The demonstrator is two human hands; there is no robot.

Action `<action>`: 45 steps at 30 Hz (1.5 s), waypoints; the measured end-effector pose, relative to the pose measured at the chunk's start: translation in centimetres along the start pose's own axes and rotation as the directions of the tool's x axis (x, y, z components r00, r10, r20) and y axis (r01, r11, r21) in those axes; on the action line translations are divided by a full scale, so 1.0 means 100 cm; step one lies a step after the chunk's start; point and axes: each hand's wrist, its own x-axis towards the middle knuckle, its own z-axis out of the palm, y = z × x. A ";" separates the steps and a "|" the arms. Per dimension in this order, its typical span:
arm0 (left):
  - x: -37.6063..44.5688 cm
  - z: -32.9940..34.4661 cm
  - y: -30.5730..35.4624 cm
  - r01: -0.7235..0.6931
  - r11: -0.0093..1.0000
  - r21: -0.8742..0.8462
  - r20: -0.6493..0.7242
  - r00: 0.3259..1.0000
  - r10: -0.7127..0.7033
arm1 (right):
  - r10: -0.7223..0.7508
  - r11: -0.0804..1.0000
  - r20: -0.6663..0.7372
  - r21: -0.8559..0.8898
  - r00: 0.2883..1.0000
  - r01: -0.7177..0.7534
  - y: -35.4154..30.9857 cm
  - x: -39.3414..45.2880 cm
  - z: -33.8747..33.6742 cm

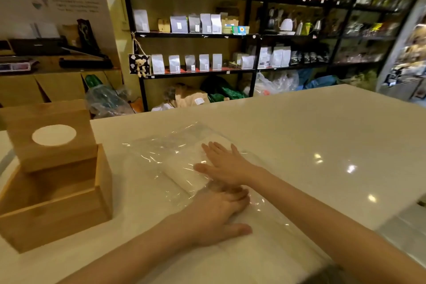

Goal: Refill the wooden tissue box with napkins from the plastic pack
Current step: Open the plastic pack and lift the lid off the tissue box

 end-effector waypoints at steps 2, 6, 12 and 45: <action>0.001 0.002 -0.001 0.000 0.998 -0.055 -0.012 1.000 -0.001 | -0.008 0.990 -0.070 0.137 0.998 0.017 0.007 -0.014 -0.009; 0.001 0.008 -0.002 0.024 0.986 -0.163 -0.032 0.999 -0.030 | -0.038 0.937 -0.237 0.329 0.971 0.117 0.021 -0.063 -0.024; 0.000 0.010 -0.003 0.053 0.939 -0.340 -0.013 0.998 -0.060 | -0.040 0.946 -0.481 0.264 0.876 0.188 0.036 -0.147 -0.006; -0.034 0.015 -0.112 0.586 0.655 -0.476 0.007 0.748 -0.664 | -0.224 0.971 -0.074 -0.098 0.972 0.216 -0.009 -0.084 0.036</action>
